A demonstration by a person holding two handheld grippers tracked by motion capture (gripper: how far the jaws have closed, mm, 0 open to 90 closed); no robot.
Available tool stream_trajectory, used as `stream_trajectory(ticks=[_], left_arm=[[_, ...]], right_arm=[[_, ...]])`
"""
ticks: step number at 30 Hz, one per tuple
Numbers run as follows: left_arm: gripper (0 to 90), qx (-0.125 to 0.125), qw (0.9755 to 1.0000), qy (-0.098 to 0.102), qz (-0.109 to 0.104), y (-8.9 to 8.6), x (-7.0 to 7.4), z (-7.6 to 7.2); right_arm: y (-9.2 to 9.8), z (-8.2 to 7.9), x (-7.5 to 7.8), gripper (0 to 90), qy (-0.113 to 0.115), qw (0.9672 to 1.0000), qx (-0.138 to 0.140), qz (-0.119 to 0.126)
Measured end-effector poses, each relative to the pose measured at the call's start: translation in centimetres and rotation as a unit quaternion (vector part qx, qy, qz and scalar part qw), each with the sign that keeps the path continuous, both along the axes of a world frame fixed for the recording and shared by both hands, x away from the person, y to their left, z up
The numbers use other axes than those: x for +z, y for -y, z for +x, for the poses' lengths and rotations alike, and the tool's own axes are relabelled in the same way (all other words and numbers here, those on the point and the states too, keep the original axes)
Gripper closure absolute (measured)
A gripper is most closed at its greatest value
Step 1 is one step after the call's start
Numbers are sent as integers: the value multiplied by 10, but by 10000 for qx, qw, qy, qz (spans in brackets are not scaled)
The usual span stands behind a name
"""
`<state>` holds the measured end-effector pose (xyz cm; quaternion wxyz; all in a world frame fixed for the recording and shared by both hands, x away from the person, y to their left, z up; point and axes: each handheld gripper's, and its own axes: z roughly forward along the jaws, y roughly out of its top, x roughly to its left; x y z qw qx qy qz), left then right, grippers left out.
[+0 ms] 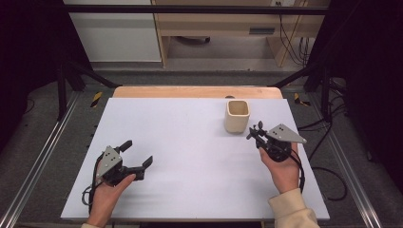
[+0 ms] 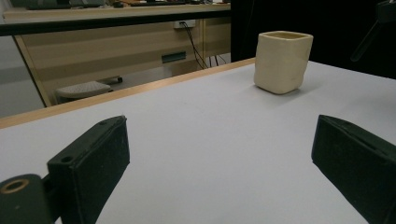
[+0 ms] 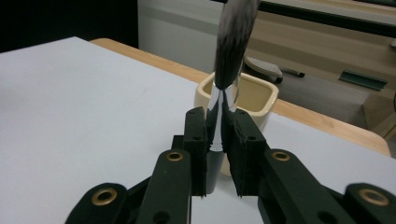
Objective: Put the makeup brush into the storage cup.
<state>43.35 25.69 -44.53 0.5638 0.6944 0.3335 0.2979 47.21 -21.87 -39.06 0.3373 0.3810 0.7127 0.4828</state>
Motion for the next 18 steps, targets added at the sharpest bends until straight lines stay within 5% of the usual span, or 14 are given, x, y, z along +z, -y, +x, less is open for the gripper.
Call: stream_trajectory(ticks=[18], left_arm=[[39,-41,10000,-22,-9,0,0,-1]], right_arm=[[4,35,50,784,-63,9991,88,-400]])
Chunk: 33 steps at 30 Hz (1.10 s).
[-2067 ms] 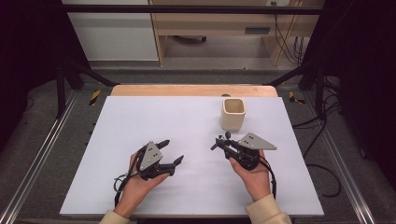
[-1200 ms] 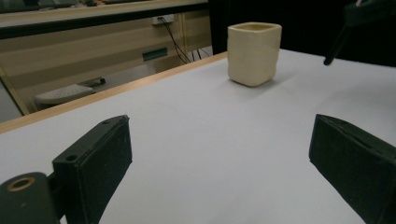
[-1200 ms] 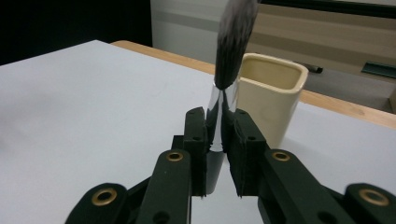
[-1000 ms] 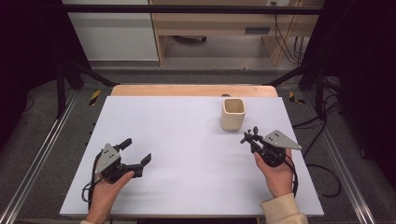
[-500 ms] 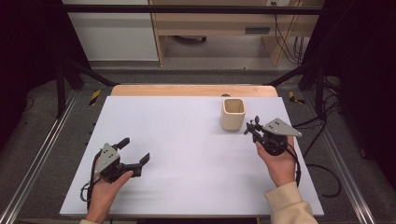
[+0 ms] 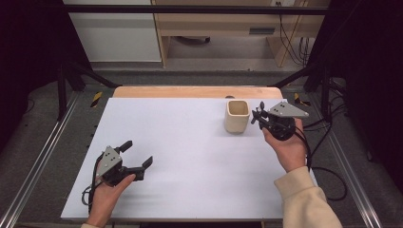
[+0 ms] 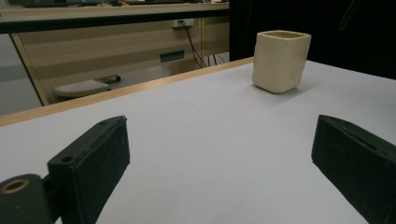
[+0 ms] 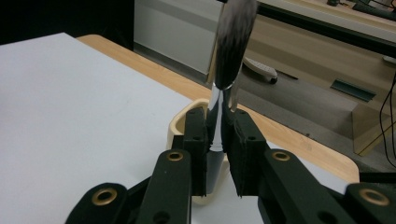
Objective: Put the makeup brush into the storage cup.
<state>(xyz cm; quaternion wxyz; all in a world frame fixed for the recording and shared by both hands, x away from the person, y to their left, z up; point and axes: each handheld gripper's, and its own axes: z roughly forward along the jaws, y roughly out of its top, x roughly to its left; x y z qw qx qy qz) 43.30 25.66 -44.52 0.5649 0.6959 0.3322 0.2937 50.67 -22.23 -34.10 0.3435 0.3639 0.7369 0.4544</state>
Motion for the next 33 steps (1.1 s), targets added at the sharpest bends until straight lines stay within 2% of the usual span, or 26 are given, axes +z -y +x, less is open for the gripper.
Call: stream_trajectory(ticks=[19,27,33], left_arm=[[34,-33,10000,25,-11,1,1,-1],[31,-56,10000,37,-29,2,1,-1],[31,-71,10000,39,-23,2,1,-1]], right_arm=[[-2,33,21,784,43,9998,-156,137],[-5,43,21,784,-5,9998,-178,98],[-9,49,16,784,-65,9998,-158,95]])
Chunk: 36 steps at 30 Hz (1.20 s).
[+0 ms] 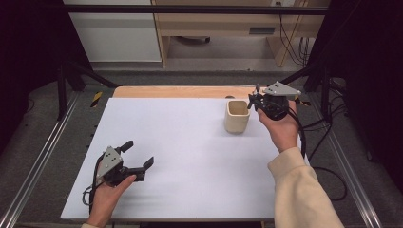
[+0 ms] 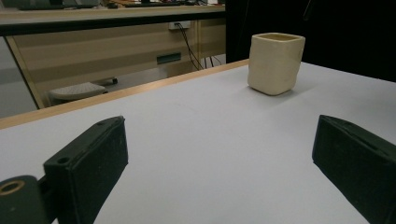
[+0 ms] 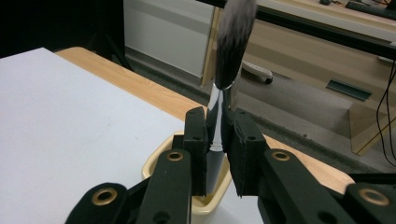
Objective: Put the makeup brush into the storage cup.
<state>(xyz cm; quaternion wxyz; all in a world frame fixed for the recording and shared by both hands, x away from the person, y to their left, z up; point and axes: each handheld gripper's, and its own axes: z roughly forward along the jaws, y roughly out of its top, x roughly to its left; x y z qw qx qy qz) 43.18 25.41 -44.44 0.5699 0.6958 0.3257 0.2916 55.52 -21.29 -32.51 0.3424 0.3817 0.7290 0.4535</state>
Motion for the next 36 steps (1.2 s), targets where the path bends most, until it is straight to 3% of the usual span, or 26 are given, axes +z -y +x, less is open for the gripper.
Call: stream_trajectory(ticks=[13,36], left_arm=[[31,-49,10000,-20,44,3,-1,0],[40,-119,9999,-25,120,6,-2,0]], right_arm=[[-2,12,-16,784,-175,9995,16,280],[-9,21,-31,784,-332,9992,9,208]])
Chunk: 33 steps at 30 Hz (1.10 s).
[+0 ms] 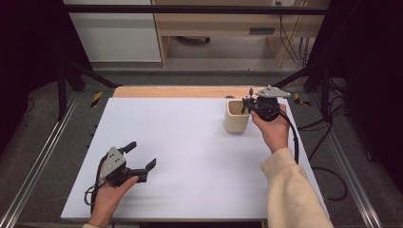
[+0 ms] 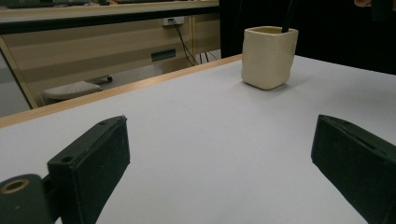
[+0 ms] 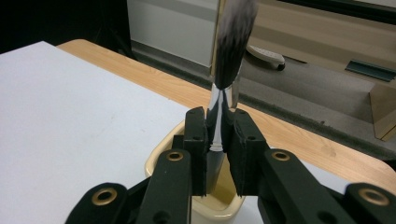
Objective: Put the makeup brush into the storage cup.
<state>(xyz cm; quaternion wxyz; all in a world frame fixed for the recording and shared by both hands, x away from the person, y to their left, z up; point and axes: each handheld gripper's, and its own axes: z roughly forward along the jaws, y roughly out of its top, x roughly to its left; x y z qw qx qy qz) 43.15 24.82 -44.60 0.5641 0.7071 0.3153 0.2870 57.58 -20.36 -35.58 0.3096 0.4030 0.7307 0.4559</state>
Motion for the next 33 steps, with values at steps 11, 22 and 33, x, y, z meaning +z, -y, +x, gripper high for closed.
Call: stream_trajectory(ticks=[11,22,33], left_arm=[[39,-20,10000,-4,18,1,0,0],[39,-38,10000,-8,48,2,0,0],[39,-57,10000,5,73,3,0,-1]], right_arm=[[1,4,-10,785,-98,9999,-45,-117],[0,6,-17,784,-178,9998,-21,-118],[1,6,-23,711,-220,9997,-45,-85]])
